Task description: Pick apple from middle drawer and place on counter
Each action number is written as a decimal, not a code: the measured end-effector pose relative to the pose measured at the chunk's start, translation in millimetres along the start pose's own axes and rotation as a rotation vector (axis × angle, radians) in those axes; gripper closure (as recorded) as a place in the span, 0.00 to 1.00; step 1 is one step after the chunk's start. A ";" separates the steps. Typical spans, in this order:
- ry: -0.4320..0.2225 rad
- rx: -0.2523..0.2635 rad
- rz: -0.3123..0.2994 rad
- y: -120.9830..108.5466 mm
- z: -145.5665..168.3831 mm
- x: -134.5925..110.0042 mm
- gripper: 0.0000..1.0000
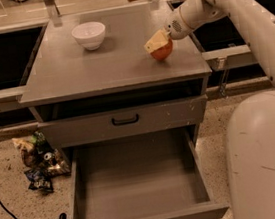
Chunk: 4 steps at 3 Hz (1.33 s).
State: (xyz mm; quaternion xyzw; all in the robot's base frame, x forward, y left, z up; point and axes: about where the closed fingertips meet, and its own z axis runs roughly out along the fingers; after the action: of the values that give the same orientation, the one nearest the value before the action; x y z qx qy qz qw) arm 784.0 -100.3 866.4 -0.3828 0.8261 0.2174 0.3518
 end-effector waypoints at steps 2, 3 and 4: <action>0.026 -0.027 0.025 -0.6 8.5 9.9 0.34; 0.028 -0.032 0.026 -0.3 7.8 10.8 0.11; 0.033 -0.030 0.022 -1.1 4.1 9.2 0.00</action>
Offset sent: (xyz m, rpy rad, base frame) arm -0.0002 -0.0082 -0.0086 0.0028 0.0518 0.0003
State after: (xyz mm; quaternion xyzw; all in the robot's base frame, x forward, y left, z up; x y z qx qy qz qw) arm 782.3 -102.8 856.7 -0.3824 0.8326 0.2274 0.3298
